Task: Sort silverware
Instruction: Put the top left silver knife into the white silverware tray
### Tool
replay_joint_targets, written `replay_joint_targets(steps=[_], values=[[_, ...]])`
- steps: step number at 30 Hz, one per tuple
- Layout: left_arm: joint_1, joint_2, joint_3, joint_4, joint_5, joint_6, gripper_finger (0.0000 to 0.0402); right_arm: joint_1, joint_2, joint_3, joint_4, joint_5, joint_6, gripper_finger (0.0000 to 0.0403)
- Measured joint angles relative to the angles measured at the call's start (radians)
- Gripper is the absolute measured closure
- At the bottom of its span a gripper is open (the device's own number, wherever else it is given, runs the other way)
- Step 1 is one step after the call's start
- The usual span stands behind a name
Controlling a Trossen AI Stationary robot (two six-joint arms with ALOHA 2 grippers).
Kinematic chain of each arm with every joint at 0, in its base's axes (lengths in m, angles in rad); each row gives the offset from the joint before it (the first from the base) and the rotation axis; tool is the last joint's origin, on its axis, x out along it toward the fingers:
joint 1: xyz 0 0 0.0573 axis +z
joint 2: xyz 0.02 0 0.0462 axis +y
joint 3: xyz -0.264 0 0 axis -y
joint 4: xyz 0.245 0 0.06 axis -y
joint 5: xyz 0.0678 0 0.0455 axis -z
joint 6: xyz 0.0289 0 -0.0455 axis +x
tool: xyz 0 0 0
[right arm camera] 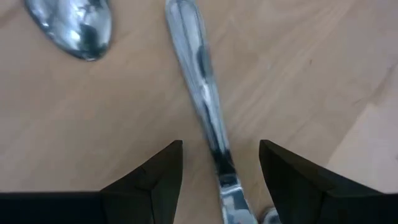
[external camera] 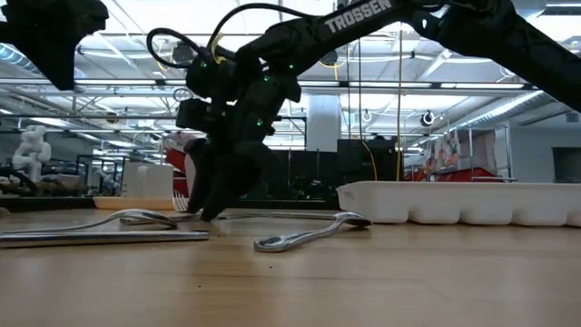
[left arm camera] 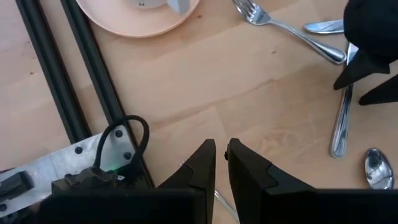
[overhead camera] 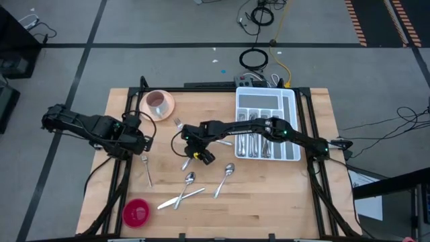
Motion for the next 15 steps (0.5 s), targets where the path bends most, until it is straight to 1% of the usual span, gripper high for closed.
replay_joint_targets(steps=[3, 5, 7, 10, 15], values=[[-0.013, 0.0, 0.0, -0.005, -0.018, -0.003, 0.0353, 0.001, 0.011, 0.002, 0.007, 0.055, 0.0, 0.0201], [-0.019, 0.0, 0.0, -0.005, -0.028, -0.003, 0.0353, 0.006, 0.011, 0.003, -0.004, 0.106, -0.028, 0.0213], [-0.024, 0.0, 0.0, -0.006, -0.033, -0.003, 0.0353, 0.006, 0.012, 0.004, -0.025, 0.121, -0.073, 0.024], [-0.032, 0.0, 0.0, -0.006, -0.036, -0.001, 0.0353, 0.006, 0.013, 0.004, -0.047, 0.123, -0.109, 0.0296], [-0.049, 0.0, 0.0, -0.006, -0.04, -0.001, 0.0353, 0.005, 0.023, 0.004, -0.073, 0.124, -0.102, 0.0378]])
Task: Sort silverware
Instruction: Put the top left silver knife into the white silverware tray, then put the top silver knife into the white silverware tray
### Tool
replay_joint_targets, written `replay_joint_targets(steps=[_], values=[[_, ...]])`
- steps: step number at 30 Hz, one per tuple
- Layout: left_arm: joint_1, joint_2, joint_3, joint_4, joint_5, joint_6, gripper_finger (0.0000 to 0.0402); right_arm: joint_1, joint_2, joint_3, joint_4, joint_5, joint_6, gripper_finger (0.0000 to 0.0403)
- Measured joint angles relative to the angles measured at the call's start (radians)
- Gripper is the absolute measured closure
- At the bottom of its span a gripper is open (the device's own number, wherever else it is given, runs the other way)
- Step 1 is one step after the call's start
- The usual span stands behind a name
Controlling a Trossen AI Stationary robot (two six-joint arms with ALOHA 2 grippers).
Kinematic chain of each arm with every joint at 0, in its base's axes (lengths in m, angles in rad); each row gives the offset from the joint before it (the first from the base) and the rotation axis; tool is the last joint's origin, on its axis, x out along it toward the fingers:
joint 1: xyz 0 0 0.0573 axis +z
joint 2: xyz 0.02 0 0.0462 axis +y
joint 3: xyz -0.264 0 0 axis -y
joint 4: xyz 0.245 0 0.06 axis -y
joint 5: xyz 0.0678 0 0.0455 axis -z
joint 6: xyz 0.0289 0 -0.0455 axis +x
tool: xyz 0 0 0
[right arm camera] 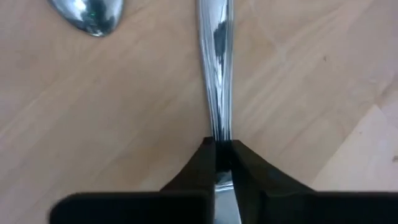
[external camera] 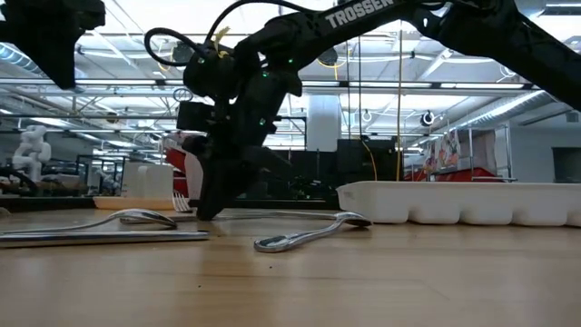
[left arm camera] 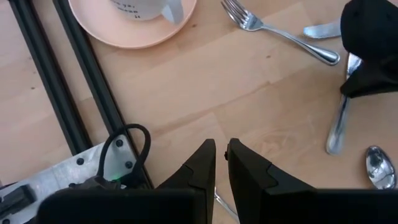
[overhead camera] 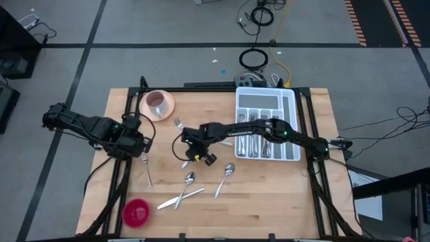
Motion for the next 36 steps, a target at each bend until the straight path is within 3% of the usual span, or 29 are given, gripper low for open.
replay_joint_targets(steps=[7, 18, 26, 30, 36], values=[[-0.037, 0.0, 0.0, 0.0, -0.003, 0.001, 0.0353, 0.018, 0.009, 0.002, -0.032, 0.035, 0.066, 0.0399], [-0.075, 0.0, 0.0, 0.0, -0.036, 0.001, 0.0353, 0.068, 0.024, 0.176, -0.147, 0.011, 0.225, 0.04], [-0.093, 0.0, 0.0, 0.0, -0.065, 0.0, 0.0353, 0.057, 0.02, 0.197, -0.26, 0.017, 0.262, 0.0399], [-0.095, 0.0, -0.001, 0.0, -0.074, 0.0, 0.0353, 0.056, 0.019, 0.198, -0.308, 0.035, 0.203, 0.0354], [-0.095, 0.0, -0.001, 0.0, -0.075, 0.0, 0.0353, 0.042, 0.019, 0.198, -0.391, 0.036, 0.265, 0.0241]])
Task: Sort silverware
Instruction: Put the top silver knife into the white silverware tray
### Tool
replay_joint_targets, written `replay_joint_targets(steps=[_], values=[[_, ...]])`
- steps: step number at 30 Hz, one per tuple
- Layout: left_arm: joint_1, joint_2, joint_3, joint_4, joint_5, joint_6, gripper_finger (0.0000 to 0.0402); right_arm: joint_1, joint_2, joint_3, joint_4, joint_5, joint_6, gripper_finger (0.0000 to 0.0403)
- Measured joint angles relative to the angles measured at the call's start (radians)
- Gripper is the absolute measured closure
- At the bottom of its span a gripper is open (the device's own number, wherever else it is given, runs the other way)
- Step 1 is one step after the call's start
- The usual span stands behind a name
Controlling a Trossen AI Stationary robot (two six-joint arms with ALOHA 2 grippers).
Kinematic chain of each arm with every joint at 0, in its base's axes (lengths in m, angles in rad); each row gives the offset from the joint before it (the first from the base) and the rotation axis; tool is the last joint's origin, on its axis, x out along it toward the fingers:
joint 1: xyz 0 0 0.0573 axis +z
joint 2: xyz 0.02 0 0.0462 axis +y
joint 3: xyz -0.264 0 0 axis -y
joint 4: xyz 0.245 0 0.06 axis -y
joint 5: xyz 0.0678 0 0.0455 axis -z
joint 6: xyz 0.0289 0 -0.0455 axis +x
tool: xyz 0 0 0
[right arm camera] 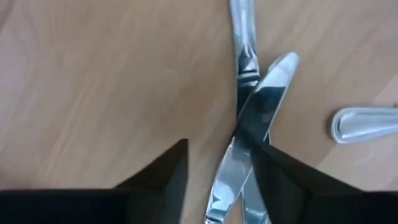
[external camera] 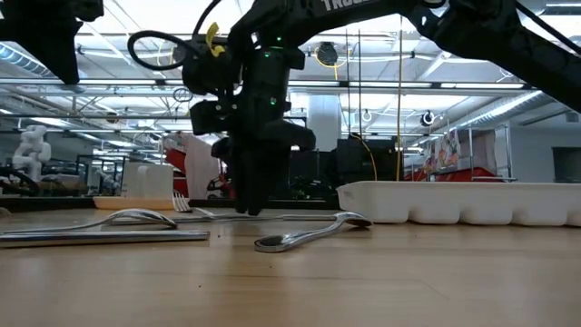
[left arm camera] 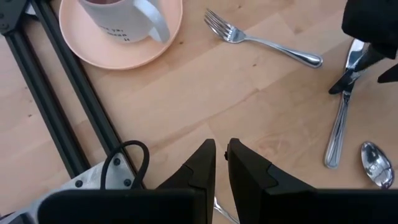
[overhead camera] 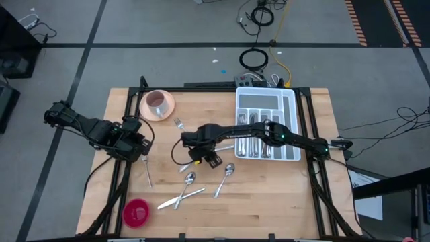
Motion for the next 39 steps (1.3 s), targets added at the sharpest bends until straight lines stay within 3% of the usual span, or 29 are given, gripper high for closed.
replay_joint_targets(steps=[5, 15, 27, 39], values=[[0.0, 0.0, 0.0, 0.0, -0.004, 0.0, 0.0353, -0.006, -0.019, 0.002, -0.062, 0.0, 0.074, 0.0184], [0.0, 0.001, -0.048, 0.0, -0.002, -0.005, 0.0353, -0.061, -0.026, -0.007, -0.256, -0.001, 0.219, 0.0189], [0.0, 0.001, -0.068, 0.001, 0.005, -0.009, 0.0353, -0.132, -0.025, -0.016, -0.204, -0.061, 0.302, 0.019], [0.0, 0.001, -0.068, 0.0, 0.0, -0.005, 0.0353, -0.078, -0.041, -0.22, -0.017, -0.07, 0.368, 0.0192]])
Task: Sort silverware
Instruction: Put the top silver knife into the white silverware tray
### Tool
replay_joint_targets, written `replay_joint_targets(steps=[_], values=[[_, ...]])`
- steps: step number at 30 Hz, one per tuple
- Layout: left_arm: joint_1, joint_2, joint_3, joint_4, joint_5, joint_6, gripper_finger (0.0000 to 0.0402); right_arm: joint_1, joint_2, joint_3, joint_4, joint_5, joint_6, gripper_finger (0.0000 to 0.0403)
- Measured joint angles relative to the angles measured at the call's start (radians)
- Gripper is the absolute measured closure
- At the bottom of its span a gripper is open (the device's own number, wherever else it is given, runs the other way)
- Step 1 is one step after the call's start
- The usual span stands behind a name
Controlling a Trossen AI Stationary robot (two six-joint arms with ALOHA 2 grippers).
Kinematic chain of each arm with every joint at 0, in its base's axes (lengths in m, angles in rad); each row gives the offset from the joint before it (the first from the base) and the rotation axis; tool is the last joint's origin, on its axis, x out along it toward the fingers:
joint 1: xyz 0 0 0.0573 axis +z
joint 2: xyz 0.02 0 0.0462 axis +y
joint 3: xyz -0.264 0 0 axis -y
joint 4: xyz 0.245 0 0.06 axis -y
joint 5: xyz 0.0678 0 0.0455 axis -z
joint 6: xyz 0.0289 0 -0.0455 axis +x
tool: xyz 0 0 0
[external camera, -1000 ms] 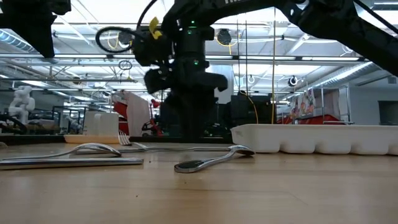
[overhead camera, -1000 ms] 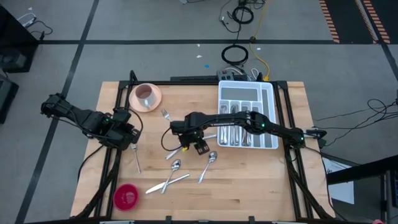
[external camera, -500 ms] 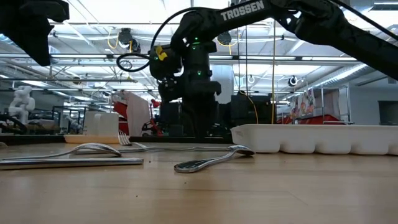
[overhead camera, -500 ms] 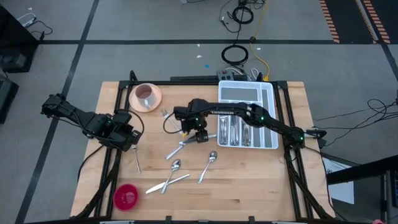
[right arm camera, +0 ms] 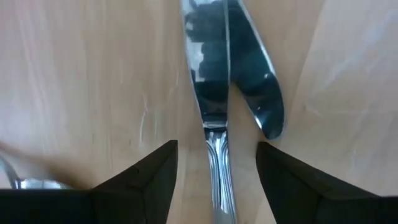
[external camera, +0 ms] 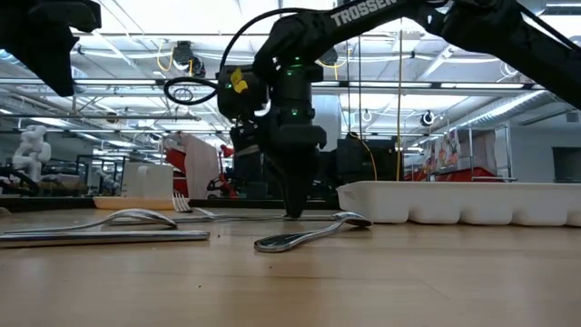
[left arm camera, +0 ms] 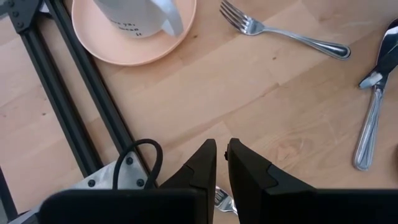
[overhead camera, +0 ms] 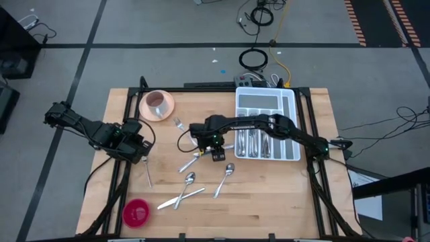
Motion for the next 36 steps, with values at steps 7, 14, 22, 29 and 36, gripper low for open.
replay_joint_targets(steps=[7, 14, 22, 29, 36], values=[[0.0, 0.0, 0.0, 0.0, -0.003, 0.001, 0.0353, 0.007, -0.013, -0.099, 0.094, 0.095, 0.039, 0.0265], [0.0, 0.0, 0.0, 0.0, -0.003, 0.003, 0.0353, 0.02, -0.015, -0.112, 0.13, 0.111, 0.039, 0.0382], [0.0, 0.0, 0.0, 0.0, -0.004, 0.004, 0.0353, 0.029, -0.045, -0.116, 0.121, 0.114, 0.047, 0.0399], [0.0, 0.0, 0.0, 0.0, -0.04, 0.005, 0.0353, 0.035, -0.134, -0.131, 0.135, 0.135, 0.083, 0.0402], [0.0, 0.0, 0.0, 0.0, -0.055, 0.025, 0.0353, 0.037, -0.198, -0.126, 0.156, 0.136, 0.139, 0.0403]])
